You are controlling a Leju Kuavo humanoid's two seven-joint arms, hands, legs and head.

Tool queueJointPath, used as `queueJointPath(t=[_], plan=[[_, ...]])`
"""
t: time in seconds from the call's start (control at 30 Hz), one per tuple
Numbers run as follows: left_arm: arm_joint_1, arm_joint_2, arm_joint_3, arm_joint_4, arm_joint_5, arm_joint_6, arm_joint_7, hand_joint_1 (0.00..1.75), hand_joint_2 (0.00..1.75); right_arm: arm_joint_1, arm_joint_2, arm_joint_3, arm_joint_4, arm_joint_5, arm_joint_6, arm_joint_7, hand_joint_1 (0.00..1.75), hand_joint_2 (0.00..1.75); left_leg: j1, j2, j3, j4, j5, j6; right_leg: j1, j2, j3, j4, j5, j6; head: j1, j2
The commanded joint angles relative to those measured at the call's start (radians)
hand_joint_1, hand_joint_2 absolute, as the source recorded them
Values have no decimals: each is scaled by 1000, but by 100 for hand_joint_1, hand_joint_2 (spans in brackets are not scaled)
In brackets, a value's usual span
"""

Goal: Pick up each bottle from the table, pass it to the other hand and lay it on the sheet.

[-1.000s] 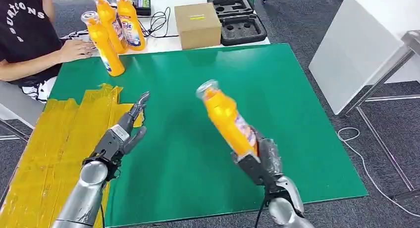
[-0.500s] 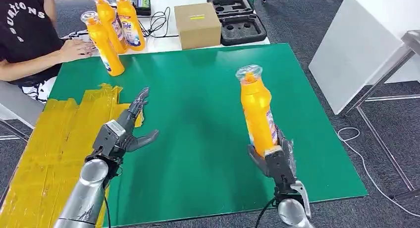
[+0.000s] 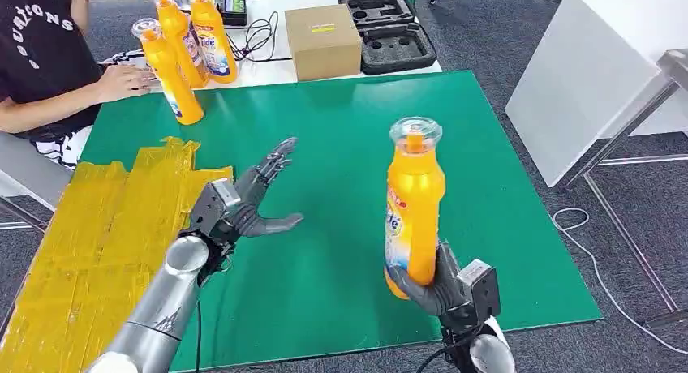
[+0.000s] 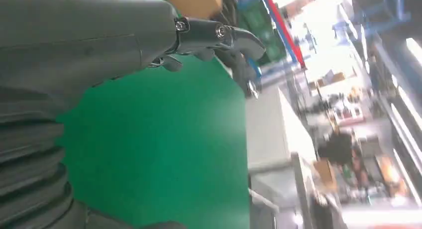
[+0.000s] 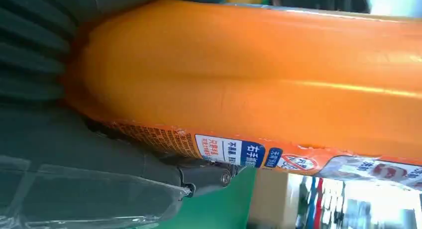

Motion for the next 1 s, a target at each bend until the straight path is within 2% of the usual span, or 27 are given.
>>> queueJointPath(t=[0.03, 0.13, 0.17, 0.33, 0.47, 0.9, 1.0], plan=[[-77, -5, -134, 76, 56, -66, 26, 0, 175, -129, -13, 154, 184, 72, 127, -90, 175, 175, 2, 0, 4, 0, -2, -1, 2, 1, 4, -1, -1, -2, 0, 0], [-60, 9, -166, 18, 129, -114, 84, 0, 175, -156, -5, 182, 215, 87, 120, -89, 175, 175, 3, 1, 7, 1, -4, -3, 3, 2, 8, -1, -2, -3, 0, 0], [-58, 17, -181, 4, 148, -118, 96, 0, 175, -162, -5, 189, 224, 89, 119, -91, 175, 175, 2, 1, 4, 0, -2, -2, 2, 2, 4, -1, -1, -2, 0, 0], [-61, 57, -242, 18, 280, -154, 164, 0, 175, -176, -31, 223, 260, 110, 104, -124, 175, 175, 2, 1, 6, 0, -3, -2, 2, 2, 6, -1, -2, -3, 0, 0], [-76, 62, -251, 48, 336, -163, 174, 0, 175, -202, -52, 232, 308, 106, 87, -152, 175, 175, 2, 0, 6, 0, -2, -2, 2, 0, 7, -2, -1, -2, 0, 0], [-77, 63, -251, 46, 346, -164, 177, 0, 175, -199, -52, 235, 302, 106, 85, -152, 175, 175, 2, 0, 4, 0, -2, -2, 2, 0, 5, -1, -2, -2, 0, 0], [-88, 85, -251, 49, 389, -171, 196, 0, 175, -186, -64, 235, 283, 109, 70, -154, 175, 175, 2, 0, 5, 0, -3, -2, 2, 0, 6, -1, -2, -2, 0, 0]])
